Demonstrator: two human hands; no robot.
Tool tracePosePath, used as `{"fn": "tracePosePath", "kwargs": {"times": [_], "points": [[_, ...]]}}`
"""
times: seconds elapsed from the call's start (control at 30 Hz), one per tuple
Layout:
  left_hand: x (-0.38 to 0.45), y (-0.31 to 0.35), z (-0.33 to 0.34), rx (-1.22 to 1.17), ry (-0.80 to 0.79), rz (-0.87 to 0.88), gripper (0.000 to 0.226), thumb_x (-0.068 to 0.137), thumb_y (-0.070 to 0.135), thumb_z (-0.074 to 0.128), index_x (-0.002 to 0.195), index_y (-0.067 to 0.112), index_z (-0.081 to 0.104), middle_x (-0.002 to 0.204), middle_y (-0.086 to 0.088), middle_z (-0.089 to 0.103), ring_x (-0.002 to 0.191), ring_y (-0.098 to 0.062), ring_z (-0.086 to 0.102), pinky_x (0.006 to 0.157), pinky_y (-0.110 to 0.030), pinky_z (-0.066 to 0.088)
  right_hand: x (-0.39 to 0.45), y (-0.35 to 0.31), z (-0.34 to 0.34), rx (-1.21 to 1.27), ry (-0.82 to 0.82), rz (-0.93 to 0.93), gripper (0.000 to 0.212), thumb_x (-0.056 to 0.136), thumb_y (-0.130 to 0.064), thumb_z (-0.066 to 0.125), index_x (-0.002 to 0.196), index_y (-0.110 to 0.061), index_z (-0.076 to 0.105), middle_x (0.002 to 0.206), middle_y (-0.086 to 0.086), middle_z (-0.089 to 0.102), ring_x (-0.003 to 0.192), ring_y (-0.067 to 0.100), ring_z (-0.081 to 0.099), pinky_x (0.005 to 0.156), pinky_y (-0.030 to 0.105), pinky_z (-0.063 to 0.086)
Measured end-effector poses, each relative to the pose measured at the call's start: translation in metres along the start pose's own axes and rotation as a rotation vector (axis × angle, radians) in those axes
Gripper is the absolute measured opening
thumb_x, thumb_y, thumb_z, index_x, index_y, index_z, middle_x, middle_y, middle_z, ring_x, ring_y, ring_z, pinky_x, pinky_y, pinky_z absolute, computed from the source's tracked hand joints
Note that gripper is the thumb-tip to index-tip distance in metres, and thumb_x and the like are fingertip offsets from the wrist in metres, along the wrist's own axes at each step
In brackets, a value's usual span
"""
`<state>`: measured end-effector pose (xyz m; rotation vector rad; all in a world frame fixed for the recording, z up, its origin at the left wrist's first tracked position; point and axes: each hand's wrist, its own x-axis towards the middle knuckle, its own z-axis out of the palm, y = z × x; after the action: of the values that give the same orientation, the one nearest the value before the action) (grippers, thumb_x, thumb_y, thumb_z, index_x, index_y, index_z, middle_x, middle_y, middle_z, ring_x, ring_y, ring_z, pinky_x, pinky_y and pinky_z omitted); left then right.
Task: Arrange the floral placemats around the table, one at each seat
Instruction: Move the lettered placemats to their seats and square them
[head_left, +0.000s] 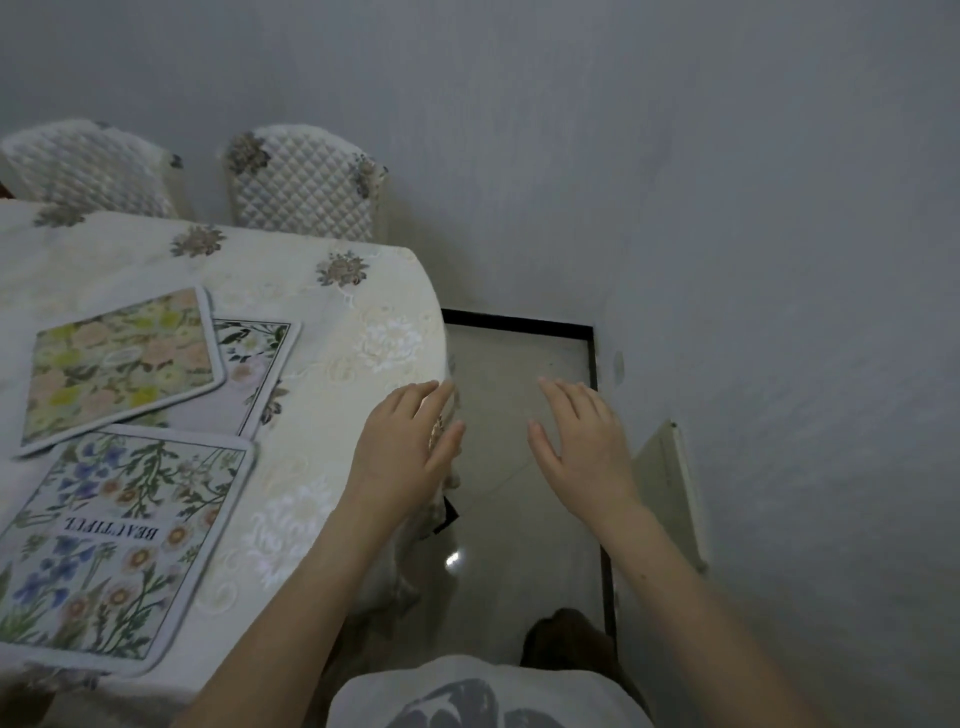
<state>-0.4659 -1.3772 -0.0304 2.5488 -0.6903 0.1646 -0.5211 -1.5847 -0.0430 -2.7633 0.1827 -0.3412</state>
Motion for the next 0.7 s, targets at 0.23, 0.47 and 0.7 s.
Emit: {"fn": "tracePosePath", "kwargs": {"times": [0.23,0.47,0.7], "points": [[0.088,0.014,0.055,0.044,0.036,-0.190,0.047,0.095,0.040,0.041,0.137,0.018,0.044,0.135,-0.003,0.052,0.125,-0.019,0.044,0.104,-0.035,0.037,0.118,0.072,0.017,0.042,-0.133,-0.154,0.056,0.092,-0.044,0.033,0.140,-0.016,0.040,0.136,0.005,0.052,0.127,0.024,0.044,0.105,0.044,0.040],[0.155,0.031,0.062,0.107,0.164,-0.482,0.048,0.096,0.040,0.041,0.138,0.017,0.043,0.138,-0.003,0.050,0.127,-0.020,0.042,0.105,-0.033,0.034,0.231,0.088,0.015,0.101,-0.251,-0.443,0.049,0.094,-0.037,0.043,0.138,-0.015,0.042,0.135,0.005,0.052,0.127,0.024,0.044,0.107,0.042,0.038],[0.161,0.003,0.054,0.200,0.243,-0.780,0.050,0.097,0.043,0.037,0.140,0.019,0.040,0.139,-0.001,0.049,0.127,-0.018,0.041,0.104,-0.033,0.034,0.298,0.047,0.055,0.193,-0.420,-0.702,0.048,0.095,-0.036,0.044,0.139,-0.016,0.041,0.138,0.005,0.050,0.131,0.026,0.041,0.106,0.046,0.037]]}}
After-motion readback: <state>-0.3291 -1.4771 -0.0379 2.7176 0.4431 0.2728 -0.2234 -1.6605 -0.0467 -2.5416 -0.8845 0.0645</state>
